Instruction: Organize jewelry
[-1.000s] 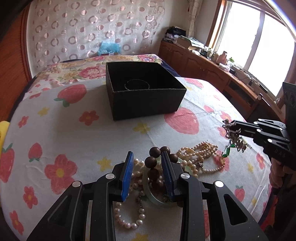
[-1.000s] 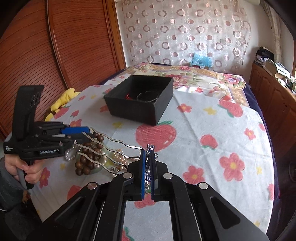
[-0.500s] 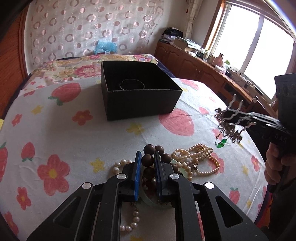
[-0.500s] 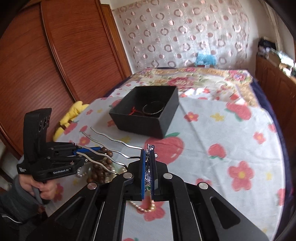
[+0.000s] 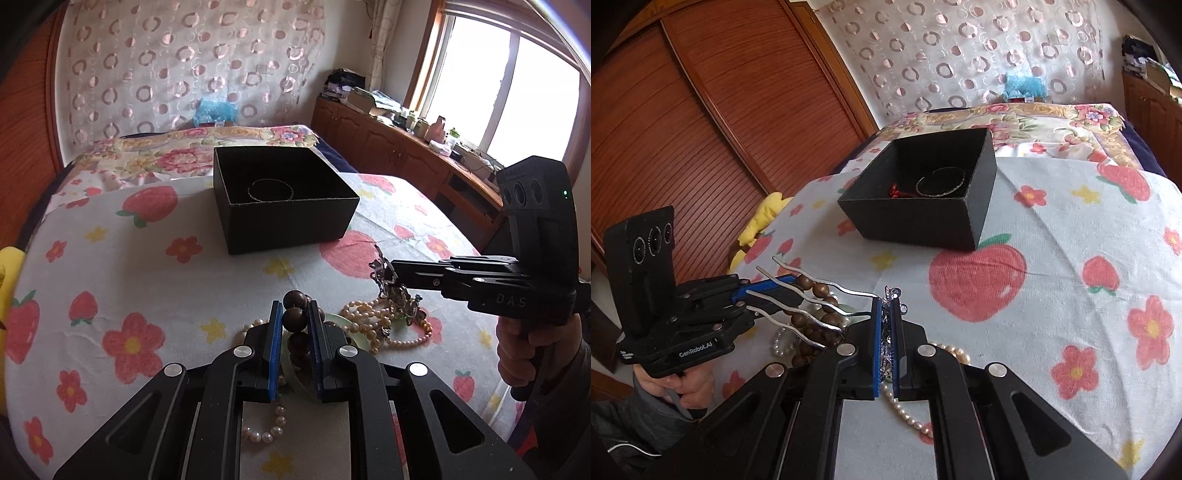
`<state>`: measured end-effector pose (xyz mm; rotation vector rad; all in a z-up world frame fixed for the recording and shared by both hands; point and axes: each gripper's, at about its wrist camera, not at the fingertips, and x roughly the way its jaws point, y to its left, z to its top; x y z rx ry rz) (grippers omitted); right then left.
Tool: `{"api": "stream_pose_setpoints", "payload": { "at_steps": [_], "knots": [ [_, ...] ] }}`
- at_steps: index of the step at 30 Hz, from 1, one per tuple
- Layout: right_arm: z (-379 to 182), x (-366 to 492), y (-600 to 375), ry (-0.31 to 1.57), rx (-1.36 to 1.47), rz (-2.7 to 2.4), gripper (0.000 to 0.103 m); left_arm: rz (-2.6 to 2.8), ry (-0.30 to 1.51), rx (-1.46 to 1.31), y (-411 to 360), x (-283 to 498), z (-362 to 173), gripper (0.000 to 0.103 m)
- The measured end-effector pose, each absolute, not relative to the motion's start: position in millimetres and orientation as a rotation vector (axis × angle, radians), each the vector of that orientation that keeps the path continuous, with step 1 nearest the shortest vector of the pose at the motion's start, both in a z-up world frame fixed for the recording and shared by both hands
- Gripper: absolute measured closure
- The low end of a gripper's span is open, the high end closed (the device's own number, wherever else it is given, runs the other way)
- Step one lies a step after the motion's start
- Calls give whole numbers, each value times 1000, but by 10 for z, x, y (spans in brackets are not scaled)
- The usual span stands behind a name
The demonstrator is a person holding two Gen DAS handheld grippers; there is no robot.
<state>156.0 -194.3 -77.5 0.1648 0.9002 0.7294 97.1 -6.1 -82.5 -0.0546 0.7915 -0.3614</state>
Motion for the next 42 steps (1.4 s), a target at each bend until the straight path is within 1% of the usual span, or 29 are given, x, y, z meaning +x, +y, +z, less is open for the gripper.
{"api": "stream_pose_setpoints", "payload": {
  "at_steps": [10,12,21,22,24,26,28,32,36,42],
  "knots": [
    [-659,1538,-1895,880,155,744,98,-359,793,-60,-23,962,-810,91],
    [-692,1540,-1870,888,131,733,94,-358,795,-59,-9,963,-809,91],
    [-661,1448,-1912,841,27,654,92,-351,794,-59,38,960,-835,91],
    [-654,1402,-1890,835,7,662,90,-351,793,-60,40,961,-835,91],
    [-645,1299,-1834,821,-30,684,74,-349,789,-60,59,942,-826,91],
    [-646,1193,-1763,813,-64,710,69,-342,779,-62,91,901,-805,91],
    [-665,1069,-1669,802,-108,732,66,-334,767,-73,142,870,-766,91],
    [-689,895,-1485,782,-176,771,48,-326,744,-95,232,822,-661,91],
    [-693,766,-1350,760,-236,791,38,-310,731,-102,328,755,-616,91],
    [-771,674,-1185,753,-339,772,32,-279,715,-113,500,649,-572,91]
  ]
}}
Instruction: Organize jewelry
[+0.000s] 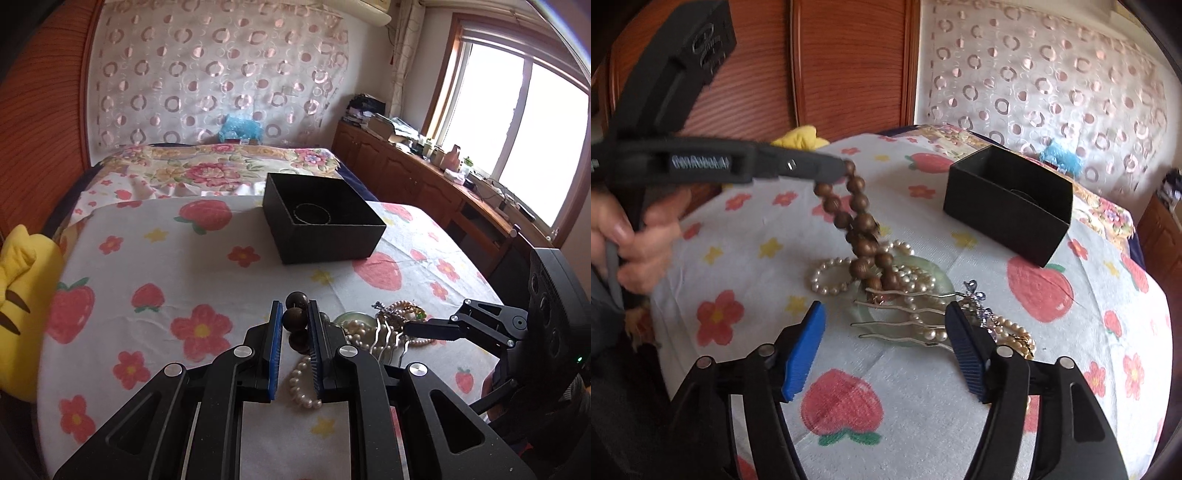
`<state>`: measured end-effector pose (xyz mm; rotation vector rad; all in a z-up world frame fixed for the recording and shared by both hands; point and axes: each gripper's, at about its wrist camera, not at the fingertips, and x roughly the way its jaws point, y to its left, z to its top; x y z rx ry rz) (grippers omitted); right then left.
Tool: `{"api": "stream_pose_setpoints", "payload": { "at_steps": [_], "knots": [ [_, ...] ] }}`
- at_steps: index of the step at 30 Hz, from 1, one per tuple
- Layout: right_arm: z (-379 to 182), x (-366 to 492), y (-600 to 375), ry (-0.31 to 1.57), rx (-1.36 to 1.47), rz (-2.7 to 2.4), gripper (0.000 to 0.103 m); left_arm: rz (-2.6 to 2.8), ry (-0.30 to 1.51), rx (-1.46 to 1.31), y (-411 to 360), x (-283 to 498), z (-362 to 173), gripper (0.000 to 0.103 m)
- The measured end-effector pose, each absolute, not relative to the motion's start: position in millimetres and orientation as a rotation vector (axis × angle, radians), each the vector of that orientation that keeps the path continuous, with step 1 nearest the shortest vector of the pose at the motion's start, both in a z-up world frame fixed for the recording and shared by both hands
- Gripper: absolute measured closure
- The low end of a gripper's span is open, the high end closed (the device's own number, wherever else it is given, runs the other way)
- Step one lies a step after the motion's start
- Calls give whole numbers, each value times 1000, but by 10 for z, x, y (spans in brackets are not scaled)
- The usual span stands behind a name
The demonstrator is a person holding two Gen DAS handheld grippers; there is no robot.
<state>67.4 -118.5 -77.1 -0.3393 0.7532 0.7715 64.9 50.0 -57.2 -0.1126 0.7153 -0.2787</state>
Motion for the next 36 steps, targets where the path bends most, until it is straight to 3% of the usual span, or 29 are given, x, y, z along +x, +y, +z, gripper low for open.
{"api": "stream_pose_setpoints", "payload": {
  "at_steps": [11,15,21,36],
  "knots": [
    [-894,613,-1067,684,-553,629,30,-251,700,-127,676,526,-549,91],
    [-897,625,-1103,688,-546,650,54,-255,699,-126,675,519,-555,91],
    [-688,684,-1237,659,-466,639,76,-263,699,-120,629,506,-562,91],
    [-340,1413,-1737,654,-239,511,95,-295,710,-100,441,532,-578,91]
  ]
}}
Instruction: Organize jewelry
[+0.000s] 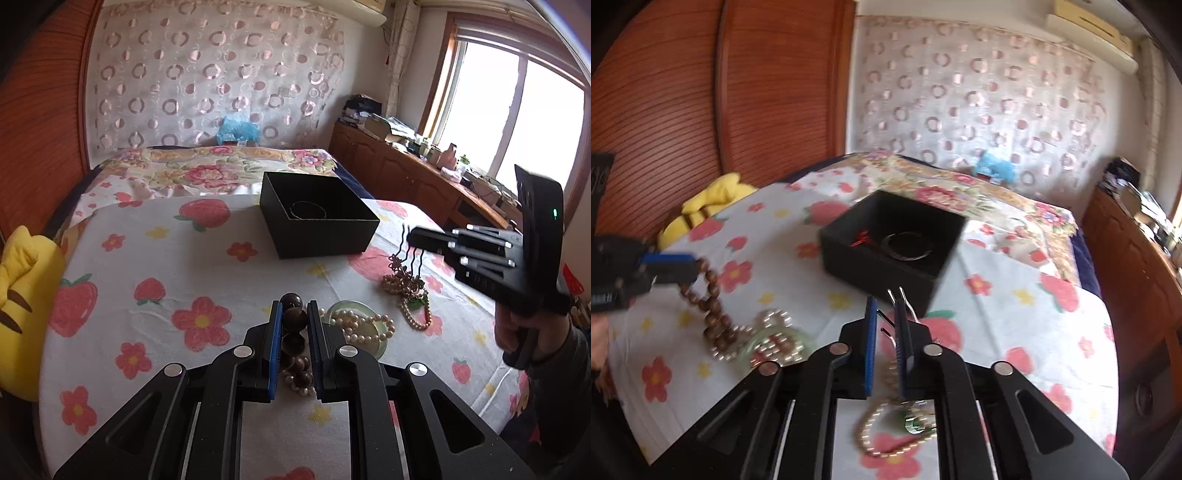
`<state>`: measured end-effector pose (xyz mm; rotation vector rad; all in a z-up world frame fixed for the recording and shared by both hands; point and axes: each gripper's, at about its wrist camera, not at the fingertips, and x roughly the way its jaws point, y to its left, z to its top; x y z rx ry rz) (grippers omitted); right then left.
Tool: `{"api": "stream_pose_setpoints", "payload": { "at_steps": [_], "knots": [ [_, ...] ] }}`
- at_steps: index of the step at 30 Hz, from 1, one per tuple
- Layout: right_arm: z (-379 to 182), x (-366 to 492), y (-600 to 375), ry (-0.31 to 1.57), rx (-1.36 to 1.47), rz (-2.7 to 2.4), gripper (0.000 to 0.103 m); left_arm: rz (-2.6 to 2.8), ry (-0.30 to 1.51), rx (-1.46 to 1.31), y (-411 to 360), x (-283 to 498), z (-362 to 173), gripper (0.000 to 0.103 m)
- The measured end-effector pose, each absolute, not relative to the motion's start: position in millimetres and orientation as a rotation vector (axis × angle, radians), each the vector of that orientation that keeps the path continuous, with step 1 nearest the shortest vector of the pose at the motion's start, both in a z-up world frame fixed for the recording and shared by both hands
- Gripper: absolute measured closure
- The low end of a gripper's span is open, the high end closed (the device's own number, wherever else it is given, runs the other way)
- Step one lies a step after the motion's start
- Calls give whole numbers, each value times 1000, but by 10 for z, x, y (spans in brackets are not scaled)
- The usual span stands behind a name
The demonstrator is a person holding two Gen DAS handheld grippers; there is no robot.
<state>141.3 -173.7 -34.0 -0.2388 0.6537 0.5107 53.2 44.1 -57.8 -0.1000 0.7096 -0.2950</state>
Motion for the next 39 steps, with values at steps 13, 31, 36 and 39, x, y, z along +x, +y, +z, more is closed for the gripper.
{"api": "stream_pose_setpoints", "payload": {
  "at_steps": [13,31,36,39],
  "knots": [
    [-184,1530,-1955,637,-151,479,101,-316,711,-84,317,594,-576,91],
    [150,1686,-2081,614,79,563,101,-344,663,-56,120,705,-317,91],
    [196,1686,-2044,613,98,580,101,-341,654,-59,147,709,-271,91],
    [197,1702,-1992,611,74,574,101,-341,650,-61,150,741,-238,91]
  ]
}}
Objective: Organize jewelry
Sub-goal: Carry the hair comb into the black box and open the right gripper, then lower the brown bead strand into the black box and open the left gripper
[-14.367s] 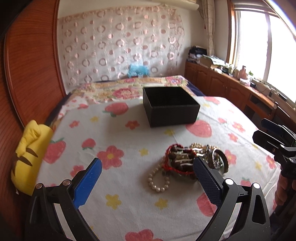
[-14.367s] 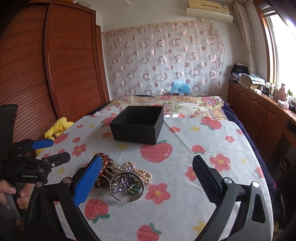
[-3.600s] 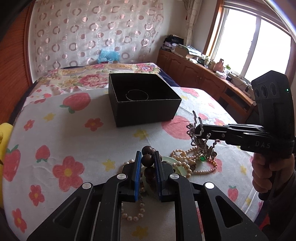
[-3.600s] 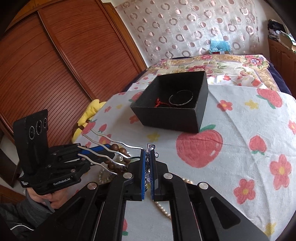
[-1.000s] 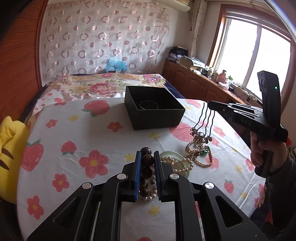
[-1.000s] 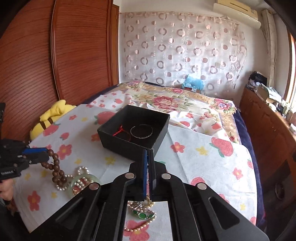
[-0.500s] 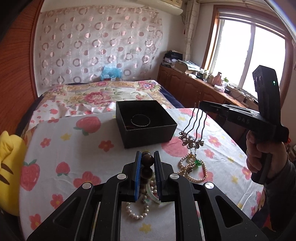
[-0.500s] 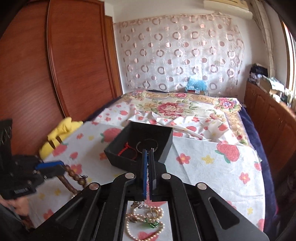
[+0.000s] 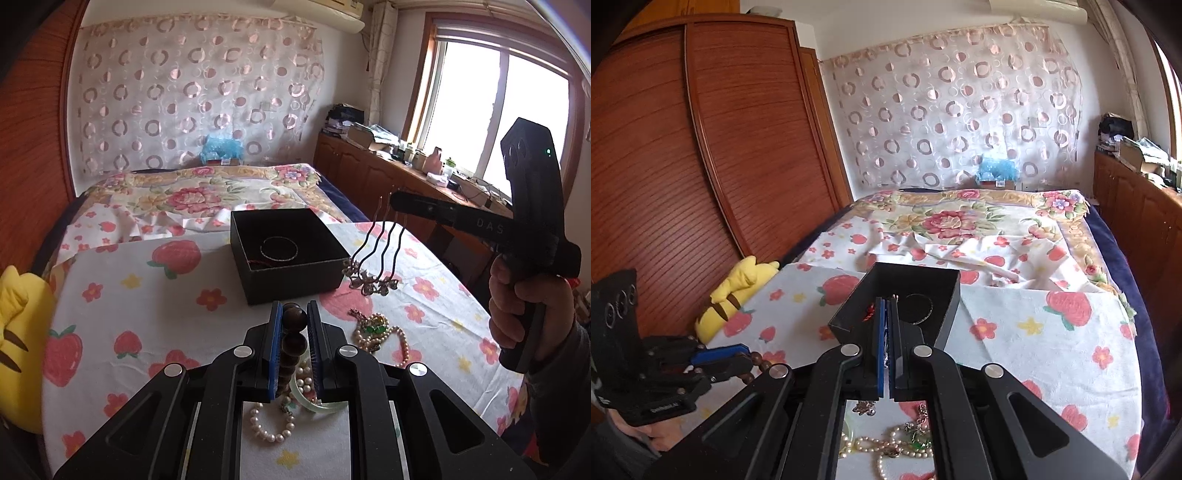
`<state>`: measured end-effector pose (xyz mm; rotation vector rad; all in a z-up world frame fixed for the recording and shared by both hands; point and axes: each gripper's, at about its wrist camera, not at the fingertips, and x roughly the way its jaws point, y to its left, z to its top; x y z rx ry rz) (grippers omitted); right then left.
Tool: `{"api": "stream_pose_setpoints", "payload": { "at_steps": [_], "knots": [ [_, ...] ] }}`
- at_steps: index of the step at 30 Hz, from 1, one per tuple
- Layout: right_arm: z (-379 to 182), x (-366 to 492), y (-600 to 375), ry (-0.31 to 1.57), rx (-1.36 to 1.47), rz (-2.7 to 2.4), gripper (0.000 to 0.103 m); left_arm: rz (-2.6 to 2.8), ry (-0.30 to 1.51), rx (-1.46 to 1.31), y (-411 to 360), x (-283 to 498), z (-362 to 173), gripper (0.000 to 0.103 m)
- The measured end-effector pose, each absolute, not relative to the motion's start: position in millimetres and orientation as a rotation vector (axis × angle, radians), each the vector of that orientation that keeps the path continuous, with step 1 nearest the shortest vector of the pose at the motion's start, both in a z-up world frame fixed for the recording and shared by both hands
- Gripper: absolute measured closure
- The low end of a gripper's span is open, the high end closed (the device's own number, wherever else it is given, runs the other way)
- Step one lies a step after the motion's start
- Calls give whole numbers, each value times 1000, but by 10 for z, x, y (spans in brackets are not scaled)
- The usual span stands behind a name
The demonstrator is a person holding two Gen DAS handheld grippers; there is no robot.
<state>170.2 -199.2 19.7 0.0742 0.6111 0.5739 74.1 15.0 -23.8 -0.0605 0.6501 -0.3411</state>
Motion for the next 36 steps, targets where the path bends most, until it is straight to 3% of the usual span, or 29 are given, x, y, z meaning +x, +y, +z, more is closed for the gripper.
{"api": "stream_pose_setpoints", "payload": {
  "at_steps": [19,29,34,35,36],
  "knots": [
    [114,2510,-1780,628,35,582,101,-356,594,-18,-13,1460,192,91],
    [-238,2932,-1594,736,93,713,100,-337,615,-18,-13,1987,157,91],
    [-391,3008,-1629,772,72,696,97,-339,637,-17,-37,2193,74,91],
    [-398,3008,-1645,771,68,686,94,-340,639,-17,-42,2208,53,91],
    [-399,3010,-1688,765,64,676,85,-340,643,-16,-55,2241,38,91]
  ]
}}
